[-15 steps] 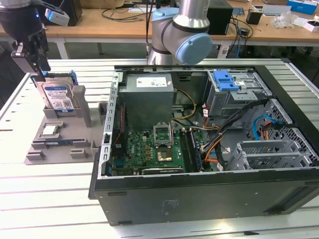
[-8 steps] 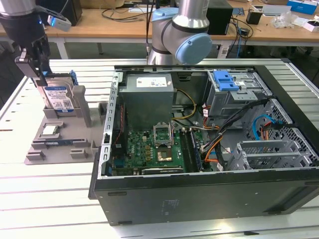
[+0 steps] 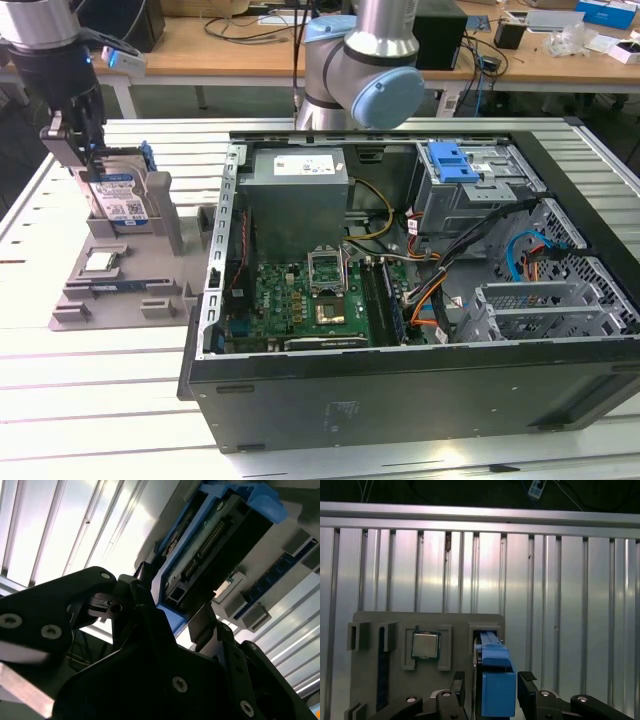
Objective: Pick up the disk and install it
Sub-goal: 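Pick up the disk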
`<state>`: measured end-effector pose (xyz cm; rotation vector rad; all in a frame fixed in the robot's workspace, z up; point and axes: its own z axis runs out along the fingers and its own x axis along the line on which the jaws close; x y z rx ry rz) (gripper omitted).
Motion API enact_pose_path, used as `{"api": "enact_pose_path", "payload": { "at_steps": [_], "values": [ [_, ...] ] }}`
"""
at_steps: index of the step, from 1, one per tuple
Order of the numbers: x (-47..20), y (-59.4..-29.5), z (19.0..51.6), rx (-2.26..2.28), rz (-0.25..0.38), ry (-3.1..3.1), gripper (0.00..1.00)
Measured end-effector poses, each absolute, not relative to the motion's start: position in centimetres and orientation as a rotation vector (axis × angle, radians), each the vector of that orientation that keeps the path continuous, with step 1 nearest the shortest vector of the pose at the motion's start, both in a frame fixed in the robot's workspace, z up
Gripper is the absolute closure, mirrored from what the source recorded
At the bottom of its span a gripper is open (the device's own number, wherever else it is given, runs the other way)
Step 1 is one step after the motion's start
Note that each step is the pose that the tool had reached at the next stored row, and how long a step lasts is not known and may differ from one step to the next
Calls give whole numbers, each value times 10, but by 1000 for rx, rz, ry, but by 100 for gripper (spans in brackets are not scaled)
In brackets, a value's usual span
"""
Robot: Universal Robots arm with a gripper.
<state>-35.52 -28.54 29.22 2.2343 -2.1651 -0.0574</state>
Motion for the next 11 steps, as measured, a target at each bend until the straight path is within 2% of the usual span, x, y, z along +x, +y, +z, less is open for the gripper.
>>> {"api": "enact_pose_path", "payload": {
  "at_steps": [11],
  "values": [
    [-355, -285, 290, 2234, -57, -2165, 46]
  ]
}}
